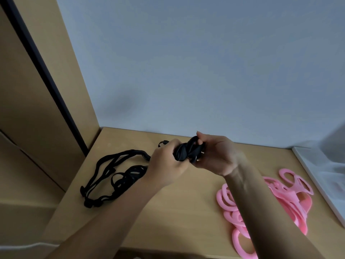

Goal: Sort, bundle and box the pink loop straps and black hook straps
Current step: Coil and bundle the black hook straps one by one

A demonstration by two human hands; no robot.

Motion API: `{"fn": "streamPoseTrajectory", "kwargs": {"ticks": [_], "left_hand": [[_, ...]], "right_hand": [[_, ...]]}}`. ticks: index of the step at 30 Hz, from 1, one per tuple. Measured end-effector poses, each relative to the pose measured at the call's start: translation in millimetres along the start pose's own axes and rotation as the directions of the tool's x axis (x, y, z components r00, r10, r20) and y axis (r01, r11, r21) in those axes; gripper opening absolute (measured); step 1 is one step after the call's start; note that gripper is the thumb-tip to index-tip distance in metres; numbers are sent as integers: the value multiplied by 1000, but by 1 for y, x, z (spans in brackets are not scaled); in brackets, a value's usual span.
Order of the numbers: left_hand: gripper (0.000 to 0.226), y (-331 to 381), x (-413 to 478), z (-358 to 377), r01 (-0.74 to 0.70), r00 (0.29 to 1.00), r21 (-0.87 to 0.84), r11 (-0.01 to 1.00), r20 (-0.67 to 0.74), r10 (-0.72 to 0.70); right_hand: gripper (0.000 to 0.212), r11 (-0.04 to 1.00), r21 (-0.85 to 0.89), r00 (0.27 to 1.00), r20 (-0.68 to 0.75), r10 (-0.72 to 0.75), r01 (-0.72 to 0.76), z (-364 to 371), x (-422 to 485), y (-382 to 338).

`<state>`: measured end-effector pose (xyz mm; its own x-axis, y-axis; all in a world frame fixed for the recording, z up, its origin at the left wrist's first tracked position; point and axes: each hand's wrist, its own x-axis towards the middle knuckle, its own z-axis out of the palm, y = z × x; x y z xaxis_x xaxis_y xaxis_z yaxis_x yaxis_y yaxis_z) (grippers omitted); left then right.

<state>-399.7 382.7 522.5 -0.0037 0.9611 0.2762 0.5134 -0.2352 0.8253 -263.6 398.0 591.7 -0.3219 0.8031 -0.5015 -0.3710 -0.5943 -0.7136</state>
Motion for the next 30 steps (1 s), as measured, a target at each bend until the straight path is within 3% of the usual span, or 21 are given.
{"fn": "streamPoseTrajectory", "kwargs": {"ticks": [5, 10, 16, 20, 24, 30], "left_hand": [[22, 0, 5, -6, -72, 997, 70, 995, -33, 74], [38, 0, 5, -4, -75, 993, 66, 995, -91, 81], [40, -8, -3, -11, -4, 996, -157, 988, 83, 17], [51, 3, -3, -8, 129, 991, -179, 975, -1, -131], [50, 5, 1, -6, 160, 980, -197, 967, -88, -180], [43, 8, 6, -1, 140, 981, -150, 979, -116, -158]], "right_hand": [[32, 972, -131, 974, -91, -205, 193, 0, 8, 8], [31, 886, -309, 901, -154, -405, 345, 4, 14, 24], [28, 904, -291, 925, -122, -359, 313, 10, 15, 31], [25, 931, -232, 942, -118, -314, 281, 12, 12, 33], [28, 954, -134, 956, -82, -281, 269, 8, 12, 32], [37, 900, -268, 928, -46, -370, 345, -7, 16, 30]]}}
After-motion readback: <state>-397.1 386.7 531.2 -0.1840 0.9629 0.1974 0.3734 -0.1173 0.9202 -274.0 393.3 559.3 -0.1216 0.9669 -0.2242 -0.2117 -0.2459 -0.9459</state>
